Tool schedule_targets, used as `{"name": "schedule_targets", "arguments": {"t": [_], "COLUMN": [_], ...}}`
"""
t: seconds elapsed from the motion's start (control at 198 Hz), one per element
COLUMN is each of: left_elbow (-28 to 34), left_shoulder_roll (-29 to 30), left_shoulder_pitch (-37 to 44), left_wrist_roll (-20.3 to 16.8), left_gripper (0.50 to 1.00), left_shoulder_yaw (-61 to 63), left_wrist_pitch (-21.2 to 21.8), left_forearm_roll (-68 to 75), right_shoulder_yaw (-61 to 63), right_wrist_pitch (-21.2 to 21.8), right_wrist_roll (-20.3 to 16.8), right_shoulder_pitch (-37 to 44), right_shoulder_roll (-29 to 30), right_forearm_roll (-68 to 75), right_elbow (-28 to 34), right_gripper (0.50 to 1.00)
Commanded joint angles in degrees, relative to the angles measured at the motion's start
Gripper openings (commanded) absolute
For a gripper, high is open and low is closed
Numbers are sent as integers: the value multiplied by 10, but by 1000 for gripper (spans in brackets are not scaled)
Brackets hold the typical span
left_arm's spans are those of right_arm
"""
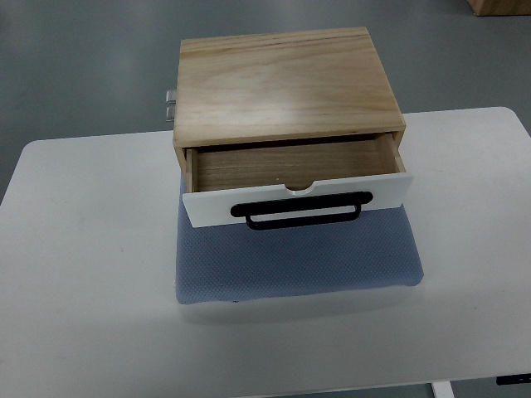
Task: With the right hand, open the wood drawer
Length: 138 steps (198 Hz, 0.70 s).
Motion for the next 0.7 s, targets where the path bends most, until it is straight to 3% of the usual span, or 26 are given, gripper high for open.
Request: {"name": "schedule_targets", "arguments": {"t": [0.0,0.202,0.693], "left_elbow": [0,0,0], "left_shoulder_roll": [0,0,0], "left_shoulder_pitch": [0,0,0], "left_wrist_roll": [0,0,0], "left_gripper": [1000,1000,1000], "left_shoulder_yaw": [0,0,0], "left_wrist_pitch": [0,0,0], "left_forearm_roll": [0,0,0], "right_shoulder_yaw": [58,131,150], "right_wrist_pitch": [-1,3,-4], "right_wrist_roll": [4,9,105], "right_shoulder_pitch": [-32,-72,-133], "right_shoulder_roll": [37,86,158], "right_forearm_roll": [-1,-1,-2], "right_elbow": [-81,-168,-288], "right_gripper": [944,944,944]}}
